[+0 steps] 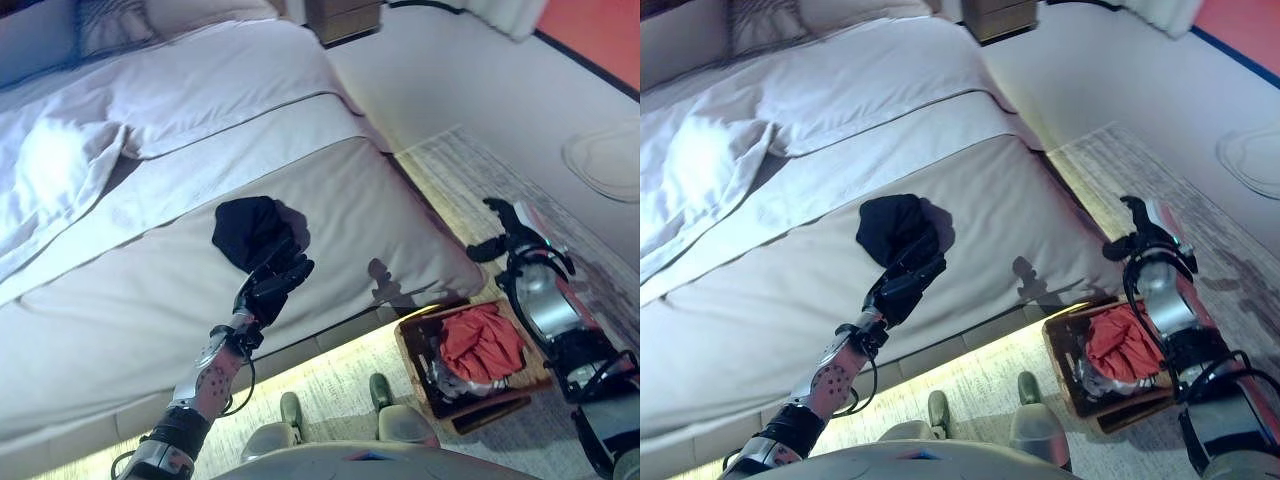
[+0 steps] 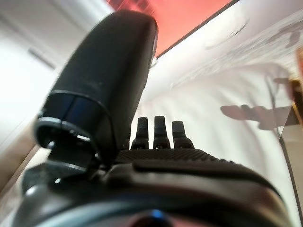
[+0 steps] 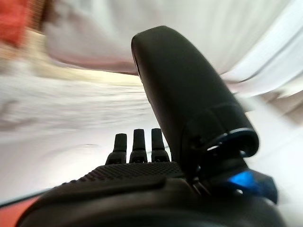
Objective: Pick up the clothes from the bed and place them into the basket
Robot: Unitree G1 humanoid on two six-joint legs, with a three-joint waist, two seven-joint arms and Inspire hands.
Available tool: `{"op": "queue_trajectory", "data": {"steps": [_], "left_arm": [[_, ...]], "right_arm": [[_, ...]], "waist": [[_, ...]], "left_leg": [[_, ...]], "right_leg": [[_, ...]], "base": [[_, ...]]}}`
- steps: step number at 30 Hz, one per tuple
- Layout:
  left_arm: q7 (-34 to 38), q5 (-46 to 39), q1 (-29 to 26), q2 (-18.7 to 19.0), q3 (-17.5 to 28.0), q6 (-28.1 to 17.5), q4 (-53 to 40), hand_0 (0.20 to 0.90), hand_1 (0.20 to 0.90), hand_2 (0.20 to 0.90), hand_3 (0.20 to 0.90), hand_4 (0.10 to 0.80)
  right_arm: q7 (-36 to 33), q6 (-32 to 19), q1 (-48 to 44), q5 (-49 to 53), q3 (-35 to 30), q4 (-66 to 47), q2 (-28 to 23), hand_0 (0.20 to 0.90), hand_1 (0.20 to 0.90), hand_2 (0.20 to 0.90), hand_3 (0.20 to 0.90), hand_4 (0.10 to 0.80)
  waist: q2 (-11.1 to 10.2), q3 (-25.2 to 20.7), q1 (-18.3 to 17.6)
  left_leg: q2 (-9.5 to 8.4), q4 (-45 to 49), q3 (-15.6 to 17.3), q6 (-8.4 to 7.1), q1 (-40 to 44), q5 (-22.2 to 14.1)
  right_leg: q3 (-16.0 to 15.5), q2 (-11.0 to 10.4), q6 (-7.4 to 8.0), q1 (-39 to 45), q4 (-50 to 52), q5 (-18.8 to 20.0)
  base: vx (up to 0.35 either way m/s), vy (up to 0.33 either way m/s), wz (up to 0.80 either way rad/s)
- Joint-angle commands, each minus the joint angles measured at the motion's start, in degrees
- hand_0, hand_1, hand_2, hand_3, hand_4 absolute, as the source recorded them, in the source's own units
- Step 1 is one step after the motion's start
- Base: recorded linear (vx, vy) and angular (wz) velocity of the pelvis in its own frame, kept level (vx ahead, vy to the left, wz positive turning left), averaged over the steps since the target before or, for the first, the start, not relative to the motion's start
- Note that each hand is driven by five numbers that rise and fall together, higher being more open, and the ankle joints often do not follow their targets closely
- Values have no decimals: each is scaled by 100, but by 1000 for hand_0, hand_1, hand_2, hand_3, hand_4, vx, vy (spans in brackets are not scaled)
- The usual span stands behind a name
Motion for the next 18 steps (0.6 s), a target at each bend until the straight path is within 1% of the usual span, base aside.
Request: {"op": "queue_trajectory", "data": {"steps": [1, 3, 4, 9, 11, 12, 13, 14, 18], "left_arm": [[-74, -32, -331, 294, 256, -346, -470, 900, 900, 900, 900, 800], [-133, 89, -216, 374, 262, -259, -494, 900, 900, 900, 900, 800], [-129, 92, -201, 382, 261, -258, -502, 900, 900, 900, 900, 800], [-171, 104, -60, 507, 238, -345, -552, 900, 900, 900, 900, 800], [-165, 25, -94, 570, 213, -405, -573, 900, 900, 900, 900, 800], [-214, -7, -143, 646, 181, -443, -634, 900, 900, 900, 900, 800], [-217, -16, -153, 657, 176, -452, -647, 900, 900, 900, 900, 800], [-243, -38, -189, 696, 130, -490, -706, 900, 900, 900, 900, 800], [-335, 131, -225, 808, -47, -704, -884, 900, 900, 900, 900, 800]], "right_arm": [[-350, -338, -1165, -172, 276, -312, -165, 900, 900, 900, 900, 800], [-265, -425, -1369, -120, 439, -289, -160, 900, 900, 900, 900, 800], [-240, -436, -1379, -136, 448, -296, -158, 900, 900, 900, 900, 800], [-136, -449, -1924, -160, 875, 43, -123, 900, 900, 900, 900, 800], [-214, -411, -2299, -71, 1073, 390, -71, 900, 900, 900, 900, 800], [-299, -347, -2667, 1, 1242, 606, -92, 900, 900, 900, 900, 800], [-304, -330, -2725, 14, 1268, 631, -97, 900, 900, 900, 900, 800], [-350, -300, -2977, 69, 1356, 802, -118, 900, 900, 900, 900, 800], [-639, -338, -3494, 262, 1603, 1223, -208, 900, 900, 900, 900, 800]], "waist": [[-451, -72, 421], [-459, 0, 645], [-458, 9, 658], [-357, 258, 1039], [-289, 496, 1232], [-227, 737, 1378], [-218, 774, 1393], [-158, 962, 1500], [30, 1371, 1731]], "left_leg": [[-69, 773, -605, 24, -93, -955], [-90, 902, -758, -1, -193, -939], [-94, 913, -776, -2, -204, -936], [-232, 960, -1115, -4, -416, -868], [-321, 1064, -1277, 0, -645, -832], [-398, 1170, -1382, 10, -840, -798], [-409, 1190, -1394, 11, -872, -793], [-463, 1272, -1466, 24, -1023, -767], [-661, 1525, -1669, 75, -1442, -751]], "right_leg": [[-290, -366, -151, -173, 877, -624], [-534, -452, -185, -108, 929, -671], [-559, -460, -188, -101, 933, -675], [-914, -575, -219, -109, 1049, -770], [-1094, -643, -243, -245, 1238, -843], [-1209, -700, -258, -378, 1382, -878], [-1229, -711, -259, -397, 1403, -883], [-1330, -758, -282, -496, 1512, -912], [-1557, -843, -353, -805, 1946, -1100]], "base": [[92, -7, 58], [111, 3, 68], [69, 25, 51], [35, 63, 49], [-97, 56, 42], [-123, 20, 50], [-143, 21, 52], [-92, 7, 40], [-77, 26, 32]]}}
